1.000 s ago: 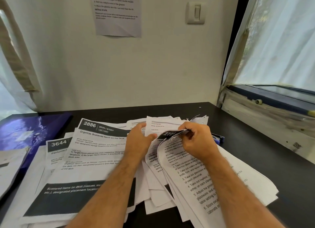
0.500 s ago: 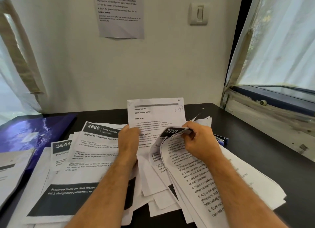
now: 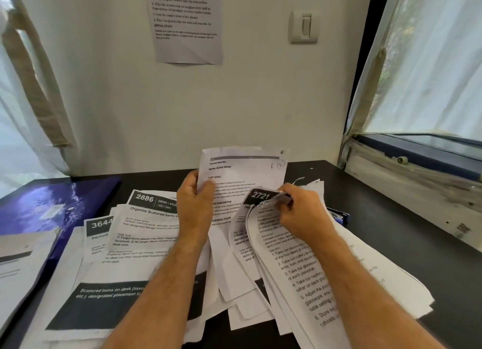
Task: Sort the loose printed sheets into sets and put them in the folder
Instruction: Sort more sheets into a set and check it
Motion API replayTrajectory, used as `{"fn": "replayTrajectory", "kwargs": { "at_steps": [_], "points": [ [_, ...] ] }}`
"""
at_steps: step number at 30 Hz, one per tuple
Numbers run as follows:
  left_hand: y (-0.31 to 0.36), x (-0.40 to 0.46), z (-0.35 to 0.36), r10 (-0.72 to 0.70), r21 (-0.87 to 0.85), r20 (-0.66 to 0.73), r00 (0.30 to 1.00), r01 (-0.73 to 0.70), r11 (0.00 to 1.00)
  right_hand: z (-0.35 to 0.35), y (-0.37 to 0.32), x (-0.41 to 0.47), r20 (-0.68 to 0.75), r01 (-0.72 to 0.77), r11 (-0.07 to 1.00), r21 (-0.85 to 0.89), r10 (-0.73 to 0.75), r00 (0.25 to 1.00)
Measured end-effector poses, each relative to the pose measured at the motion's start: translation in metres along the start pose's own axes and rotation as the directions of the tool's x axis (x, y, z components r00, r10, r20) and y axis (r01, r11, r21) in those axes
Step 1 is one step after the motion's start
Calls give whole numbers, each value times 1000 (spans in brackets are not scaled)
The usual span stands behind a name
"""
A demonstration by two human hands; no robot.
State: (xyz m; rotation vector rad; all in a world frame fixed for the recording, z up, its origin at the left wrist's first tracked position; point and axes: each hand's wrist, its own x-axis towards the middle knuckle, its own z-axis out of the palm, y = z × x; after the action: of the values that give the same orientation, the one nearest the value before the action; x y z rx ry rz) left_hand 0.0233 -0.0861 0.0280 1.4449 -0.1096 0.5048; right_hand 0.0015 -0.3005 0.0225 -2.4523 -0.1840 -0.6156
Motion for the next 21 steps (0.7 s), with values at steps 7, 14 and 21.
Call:
{"fn": "replayTrajectory", "kwargs": {
  "at_steps": [7,14,21],
  "points": [
    [46,5,0,186,12,-42,982,-185,983,-40,-49,29,-72,161,987,-27,-163,984],
    [134,7,2,484,-140,80,871,-471,871,-83,-143,46,-359,548,836,4,-511,781],
    [166,5,-16,580,-17,236,780,-593,805,-94,-198,60,-551,579,801,153,-417,723]
  ]
}}
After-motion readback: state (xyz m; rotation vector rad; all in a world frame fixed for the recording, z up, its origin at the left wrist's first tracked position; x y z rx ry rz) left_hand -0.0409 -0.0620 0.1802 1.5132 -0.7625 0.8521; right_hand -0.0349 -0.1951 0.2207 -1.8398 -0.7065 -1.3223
